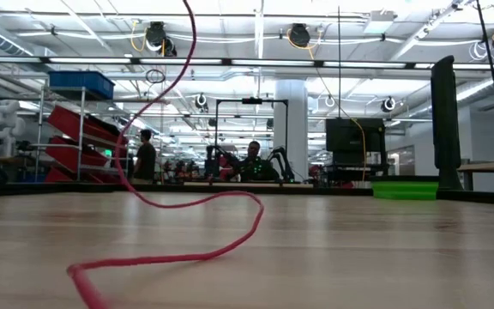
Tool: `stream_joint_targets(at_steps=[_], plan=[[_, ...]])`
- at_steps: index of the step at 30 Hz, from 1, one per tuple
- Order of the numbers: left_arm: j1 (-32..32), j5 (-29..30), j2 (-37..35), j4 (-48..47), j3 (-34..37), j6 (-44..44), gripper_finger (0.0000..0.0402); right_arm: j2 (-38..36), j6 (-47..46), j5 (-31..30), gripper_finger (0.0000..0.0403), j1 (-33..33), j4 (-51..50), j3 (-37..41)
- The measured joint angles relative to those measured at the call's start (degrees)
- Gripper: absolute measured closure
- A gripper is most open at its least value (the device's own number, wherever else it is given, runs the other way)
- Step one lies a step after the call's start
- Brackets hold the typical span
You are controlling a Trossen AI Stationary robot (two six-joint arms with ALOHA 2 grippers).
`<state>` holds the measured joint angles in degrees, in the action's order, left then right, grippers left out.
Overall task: Coil cords
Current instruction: Coil the red wire on the black spool
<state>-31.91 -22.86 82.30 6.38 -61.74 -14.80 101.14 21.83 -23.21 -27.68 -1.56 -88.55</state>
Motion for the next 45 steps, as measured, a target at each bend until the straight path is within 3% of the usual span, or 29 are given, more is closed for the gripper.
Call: stream_joint_targets(at_steps=[19, 28, 45], plan=[[-1.6, 2.1, -0.2, 3.7, -2.6, -5.7, 0.0396, 0.1, -4.7, 7.5, 0.0403, 0.9, -0.2, 0.0], [-2.3, 2.1, -0.1, 8.0, -2.6, -7.0, 0.0396, 0.5, -9.1, 17.2, 0.0403, 1.6, -0.1, 0.0], [-2.8, 3.5, 1.6, 15.1, -2.6, -8.7, 0.0396, 3.9, -5.9, 20.3, 0.0403, 3.4, 6.1, 0.0]])
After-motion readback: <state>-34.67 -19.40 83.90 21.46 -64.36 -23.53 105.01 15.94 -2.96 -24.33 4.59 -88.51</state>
